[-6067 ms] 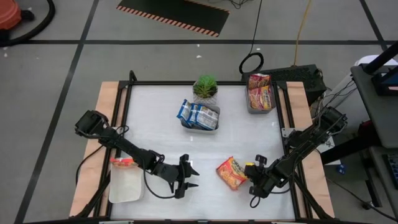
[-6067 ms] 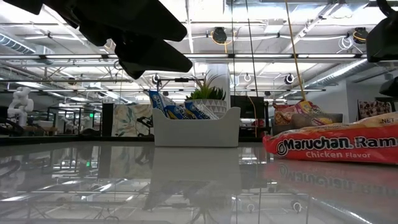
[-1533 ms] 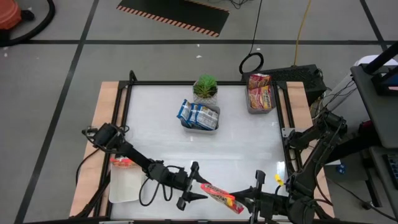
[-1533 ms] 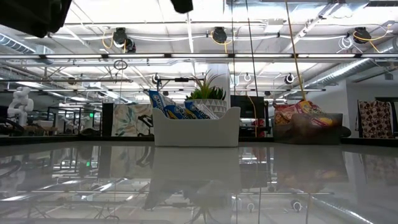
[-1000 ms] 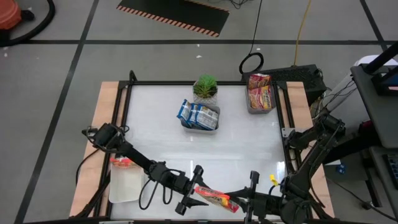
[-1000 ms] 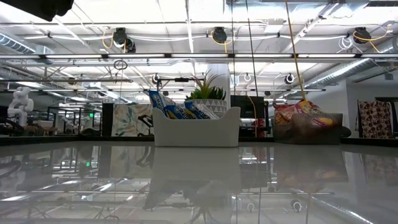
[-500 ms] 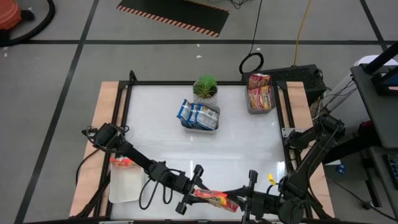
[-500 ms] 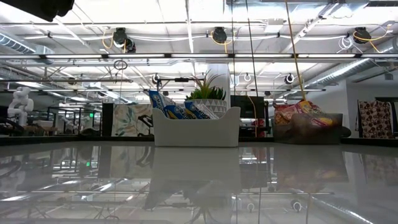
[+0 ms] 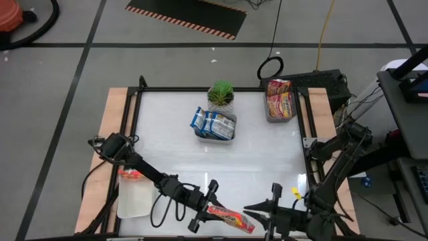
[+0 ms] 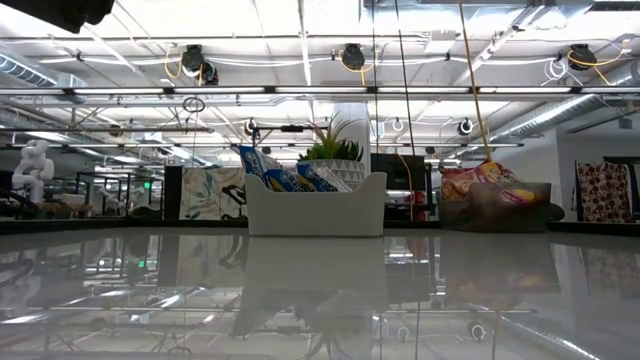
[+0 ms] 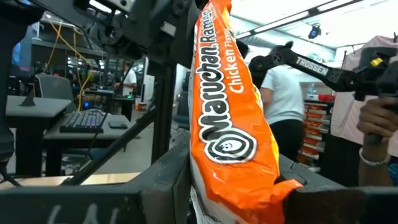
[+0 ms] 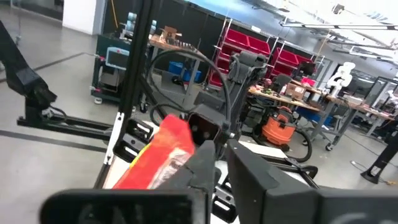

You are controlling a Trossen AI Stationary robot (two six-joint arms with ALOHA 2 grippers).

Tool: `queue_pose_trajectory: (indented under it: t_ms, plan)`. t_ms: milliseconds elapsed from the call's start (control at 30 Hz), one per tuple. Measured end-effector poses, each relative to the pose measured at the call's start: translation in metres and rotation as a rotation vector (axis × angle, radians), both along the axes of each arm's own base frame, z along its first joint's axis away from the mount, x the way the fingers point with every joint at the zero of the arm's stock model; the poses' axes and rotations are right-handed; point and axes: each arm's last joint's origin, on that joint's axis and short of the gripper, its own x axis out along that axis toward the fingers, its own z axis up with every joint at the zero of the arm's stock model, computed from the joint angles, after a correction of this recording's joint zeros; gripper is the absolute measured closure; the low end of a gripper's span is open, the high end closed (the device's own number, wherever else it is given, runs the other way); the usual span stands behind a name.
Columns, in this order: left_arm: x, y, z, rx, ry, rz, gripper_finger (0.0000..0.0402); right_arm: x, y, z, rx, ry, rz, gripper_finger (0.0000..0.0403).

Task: Sort Maruchan noodles
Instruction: Put the orange noodle pack into the white bin

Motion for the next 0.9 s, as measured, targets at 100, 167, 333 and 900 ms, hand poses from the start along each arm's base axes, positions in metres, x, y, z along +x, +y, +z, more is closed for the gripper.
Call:
queue_pose_trajectory:
  t_ms: [100, 167, 333, 900]
  plan:
    - [-0.003, -0.001, 0.006, 0.002, 0.007, -0.007, 0.0276, -0.009, 0.002, 0.005, 0.012, -0.008, 0.023, 0.0342]
    - [-0.005, -0.001, 0.015, 0.014, 0.041, -0.011, 0.0277, -0.016, 0.006, 0.008, 0.017, -0.010, 0.046, 0.0327]
    - [-0.025, 0.007, 0.052, 0.106, 0.241, 0.038, 0.0277, -0.040, 0.014, 0.013, 0.023, -0.019, 0.021, 0.0302]
    - [-0.169, 0.086, 0.167, -0.077, 0.586, 0.139, 0.0277, -0.101, 0.034, 0.022, 0.012, -0.019, -0.126, 0.0300]
